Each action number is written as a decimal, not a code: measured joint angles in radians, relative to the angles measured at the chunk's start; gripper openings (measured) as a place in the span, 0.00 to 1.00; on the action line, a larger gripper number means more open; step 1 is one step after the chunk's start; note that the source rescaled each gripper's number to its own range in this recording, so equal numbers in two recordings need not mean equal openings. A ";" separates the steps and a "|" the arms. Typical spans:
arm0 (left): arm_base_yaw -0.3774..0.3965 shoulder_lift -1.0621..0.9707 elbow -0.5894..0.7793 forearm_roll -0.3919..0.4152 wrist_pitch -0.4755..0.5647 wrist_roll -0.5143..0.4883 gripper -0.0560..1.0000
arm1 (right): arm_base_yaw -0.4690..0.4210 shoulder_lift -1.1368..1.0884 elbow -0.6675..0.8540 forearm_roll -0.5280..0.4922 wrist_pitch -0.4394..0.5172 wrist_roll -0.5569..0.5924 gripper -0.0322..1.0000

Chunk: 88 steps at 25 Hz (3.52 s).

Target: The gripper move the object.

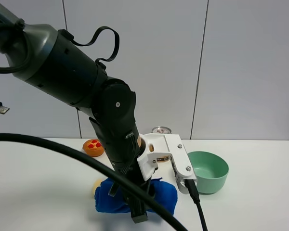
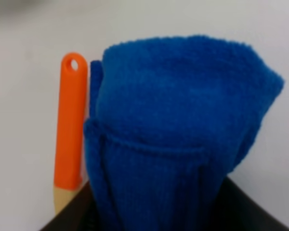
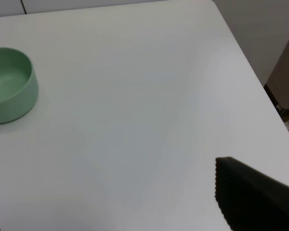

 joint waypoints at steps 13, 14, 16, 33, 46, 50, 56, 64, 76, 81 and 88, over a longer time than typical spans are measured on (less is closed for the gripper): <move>0.000 0.031 0.000 -0.001 -0.033 -0.003 0.05 | 0.000 0.000 0.000 0.000 0.000 0.000 1.00; 0.000 0.031 0.000 -0.001 -0.033 -0.003 0.05 | 0.000 0.000 0.000 0.000 0.000 0.000 1.00; 0.000 0.031 0.000 -0.001 -0.033 -0.003 0.14 | 0.000 0.000 0.000 0.000 0.000 0.000 1.00; 0.000 -0.208 0.000 0.011 0.110 -0.007 0.70 | 0.000 0.000 0.000 0.000 0.000 0.000 1.00; 0.264 -0.721 0.000 0.194 0.483 -0.419 0.70 | 0.000 0.000 0.000 0.000 0.000 0.000 1.00; 0.379 -0.860 0.019 0.191 0.593 -0.466 0.70 | 0.000 0.000 0.000 0.000 0.000 0.000 1.00; 0.545 -1.120 0.134 0.157 0.685 -0.524 0.70 | 0.000 0.000 0.000 0.000 0.000 0.000 1.00; 0.645 -1.575 0.397 0.137 0.728 -0.633 0.70 | 0.000 0.000 0.000 0.000 0.000 0.000 1.00; 0.647 -1.900 0.631 0.102 0.711 -0.707 0.70 | 0.000 0.000 0.000 0.000 0.000 0.000 1.00; 0.647 -1.926 0.703 0.074 0.639 -0.704 0.70 | 0.000 0.000 0.000 0.000 0.000 0.000 1.00; 0.647 -1.926 0.703 0.063 0.626 -0.690 0.70 | 0.000 0.000 0.000 0.000 0.000 0.000 1.00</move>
